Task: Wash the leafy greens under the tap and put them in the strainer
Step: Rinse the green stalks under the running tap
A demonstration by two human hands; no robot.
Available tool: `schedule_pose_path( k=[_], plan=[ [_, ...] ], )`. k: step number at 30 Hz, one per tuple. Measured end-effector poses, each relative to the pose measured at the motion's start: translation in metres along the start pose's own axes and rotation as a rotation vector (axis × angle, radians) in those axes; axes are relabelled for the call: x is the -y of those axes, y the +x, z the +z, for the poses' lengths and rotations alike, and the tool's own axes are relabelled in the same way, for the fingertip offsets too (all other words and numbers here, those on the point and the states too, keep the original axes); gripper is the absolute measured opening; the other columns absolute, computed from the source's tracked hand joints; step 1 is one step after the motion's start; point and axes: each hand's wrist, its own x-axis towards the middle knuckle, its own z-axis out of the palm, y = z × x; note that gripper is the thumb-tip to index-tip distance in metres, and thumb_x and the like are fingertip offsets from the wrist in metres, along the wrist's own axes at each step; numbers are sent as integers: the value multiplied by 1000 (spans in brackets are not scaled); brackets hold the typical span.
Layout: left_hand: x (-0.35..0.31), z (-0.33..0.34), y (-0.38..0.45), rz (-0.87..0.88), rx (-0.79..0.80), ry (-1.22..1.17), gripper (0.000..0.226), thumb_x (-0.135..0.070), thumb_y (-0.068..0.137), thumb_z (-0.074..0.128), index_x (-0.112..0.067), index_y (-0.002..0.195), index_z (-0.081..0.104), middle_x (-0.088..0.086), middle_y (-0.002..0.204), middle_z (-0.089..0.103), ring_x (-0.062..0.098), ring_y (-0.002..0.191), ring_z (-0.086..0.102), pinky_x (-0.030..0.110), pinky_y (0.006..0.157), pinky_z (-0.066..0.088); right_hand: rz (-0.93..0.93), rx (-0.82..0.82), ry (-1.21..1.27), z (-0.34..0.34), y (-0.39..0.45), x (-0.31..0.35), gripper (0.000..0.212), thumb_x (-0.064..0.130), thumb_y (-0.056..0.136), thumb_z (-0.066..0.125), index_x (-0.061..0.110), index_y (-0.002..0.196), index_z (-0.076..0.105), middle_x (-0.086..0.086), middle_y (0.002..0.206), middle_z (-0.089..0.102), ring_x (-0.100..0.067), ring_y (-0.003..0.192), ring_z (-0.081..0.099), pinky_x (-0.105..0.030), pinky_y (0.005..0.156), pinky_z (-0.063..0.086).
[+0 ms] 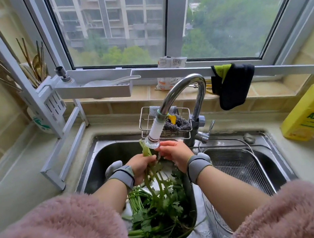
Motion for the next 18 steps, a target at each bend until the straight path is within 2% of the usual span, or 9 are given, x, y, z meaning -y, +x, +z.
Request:
schedule_pose_path(
  k=[2,5,8,11,13,14,16,17,18],
  plan=[
    [0,0,-1,3,-22,-25,20,-5,97,43,-7,81,54,4,66,46,12,58,44,20,52,42,20,-4,-43,0,3,-4,31,-10,88,44,-2,114,59,-6,92,64,-11,72,55,-14,56,42],
    [0,0,0,11,-21,-64,20,-6,98,41,-5,82,54,6,68,45,15,61,42,25,60,41,96,36,-15,4,1,-10,43,-19,82,33,-6,117,53,-14,102,58,-16,74,57,-14,48,44],
    [-1,4,2,33,-48,-71,25,-7,99,39,-4,78,52,8,67,48,17,62,44,29,63,41,112,117,-120,7,-1,-23,50,-7,71,41,-3,120,52,-5,90,59,-8,68,55,-10,43,37],
    [-4,9,0,48,-107,-120,22,-7,99,40,-4,79,49,10,69,51,20,63,50,31,62,47,158,206,-189,10,-5,-32,66,7,55,46,13,121,51,-6,96,57,-13,77,53,-19,60,39],
    [-8,9,-1,52,-126,-165,14,-7,98,41,-5,87,49,11,74,55,21,67,55,35,63,50,161,264,-216,12,-7,-37,57,7,60,54,15,117,50,-5,91,57,-15,78,52,-21,65,40],
    [-9,9,1,50,-133,-194,10,-5,98,41,-6,93,49,11,76,56,21,70,56,39,70,50,141,283,-250,13,-7,-40,49,6,66,61,14,114,51,-4,89,57,-14,78,54,-22,68,43],
    [-13,8,2,40,-155,-272,10,-2,97,40,-6,100,48,11,77,56,21,74,56,44,80,45,93,281,-374,16,-5,-45,38,15,78,67,14,114,55,-3,96,62,-17,89,59,-27,84,48],
    [-15,8,3,38,-170,-312,11,-1,97,40,-6,100,48,10,74,54,20,72,55,43,79,45,62,273,-450,18,-5,-46,34,24,80,67,17,112,57,-2,96,63,-16,90,60,-28,87,48],
    [-17,7,3,42,-188,-345,9,-3,96,41,-5,100,49,10,71,51,20,69,53,40,75,46,33,264,-517,19,-6,-44,27,29,83,65,19,107,58,1,91,63,-13,83,59,-26,81,48]
  ],
)
